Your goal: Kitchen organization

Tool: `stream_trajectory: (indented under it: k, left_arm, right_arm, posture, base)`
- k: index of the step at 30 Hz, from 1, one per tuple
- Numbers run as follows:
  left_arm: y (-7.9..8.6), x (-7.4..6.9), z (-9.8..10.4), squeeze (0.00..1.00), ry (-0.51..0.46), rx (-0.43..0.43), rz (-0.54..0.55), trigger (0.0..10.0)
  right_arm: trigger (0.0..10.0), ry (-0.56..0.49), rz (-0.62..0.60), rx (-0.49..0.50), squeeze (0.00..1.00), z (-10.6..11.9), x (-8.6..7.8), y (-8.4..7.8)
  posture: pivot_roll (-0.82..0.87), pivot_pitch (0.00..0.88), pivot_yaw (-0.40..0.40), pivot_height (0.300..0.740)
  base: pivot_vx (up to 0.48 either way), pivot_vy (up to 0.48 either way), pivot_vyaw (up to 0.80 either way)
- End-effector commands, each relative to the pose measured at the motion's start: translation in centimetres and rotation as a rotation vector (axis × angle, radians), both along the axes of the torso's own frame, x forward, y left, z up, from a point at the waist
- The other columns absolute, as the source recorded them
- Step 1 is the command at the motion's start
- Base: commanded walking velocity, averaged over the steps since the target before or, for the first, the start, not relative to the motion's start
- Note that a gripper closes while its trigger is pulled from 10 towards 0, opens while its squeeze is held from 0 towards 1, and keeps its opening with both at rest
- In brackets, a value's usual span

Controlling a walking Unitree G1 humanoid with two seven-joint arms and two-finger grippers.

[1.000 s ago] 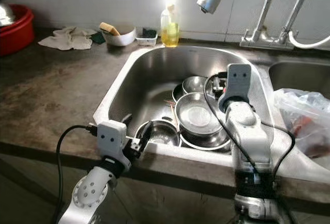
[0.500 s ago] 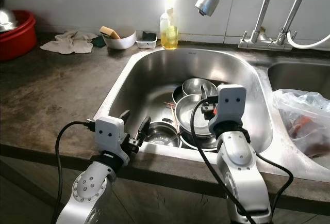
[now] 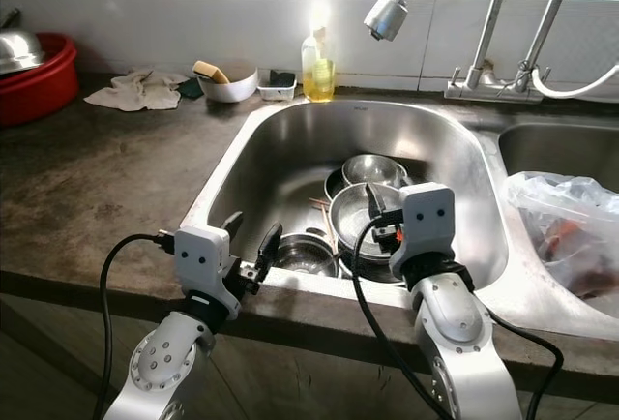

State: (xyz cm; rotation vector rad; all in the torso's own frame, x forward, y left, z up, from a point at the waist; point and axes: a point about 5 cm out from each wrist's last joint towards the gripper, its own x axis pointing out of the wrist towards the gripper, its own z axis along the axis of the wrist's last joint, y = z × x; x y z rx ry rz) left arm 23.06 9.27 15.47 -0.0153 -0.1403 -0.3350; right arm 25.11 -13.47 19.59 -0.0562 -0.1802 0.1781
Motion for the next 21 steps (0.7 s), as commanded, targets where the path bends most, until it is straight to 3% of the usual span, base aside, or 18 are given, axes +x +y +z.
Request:
stream_trajectory:
  k: [1, 7, 21]
  left_arm:
    - [0.1, -0.3, 0.5, 0.00, -0.015, -0.010, -0.002, 10.0]
    - [0.0, -0.3, 0.4, 0.00, -0.014, -0.012, -0.007, 10.0]
    - [0.0, -0.3, 0.1, 0.00, -0.004, -0.007, -0.010, 10.0]
  right_arm:
    - [10.0, -0.042, 0.006, 0.011, 0.00, 0.8, -0.2, 0.2]
    - [10.0, -0.051, -0.007, 0.021, 0.00, 1.1, 0.4, 0.1]
    - [10.0, -0.050, -0.015, 0.047, 0.00, 1.4, 1.3, 0.1]
  posture:
    - [0.08, 0.011, -0.012, 0.740]
    - [0.08, 0.005, -0.016, 0.740]
    - [0.09, 0.005, -0.017, 0.740]
  base:
    - [0.000, 0.480, 0.80]
    - [0.000, 0.480, 0.80]
    - [0.000, 0.480, 0.00]
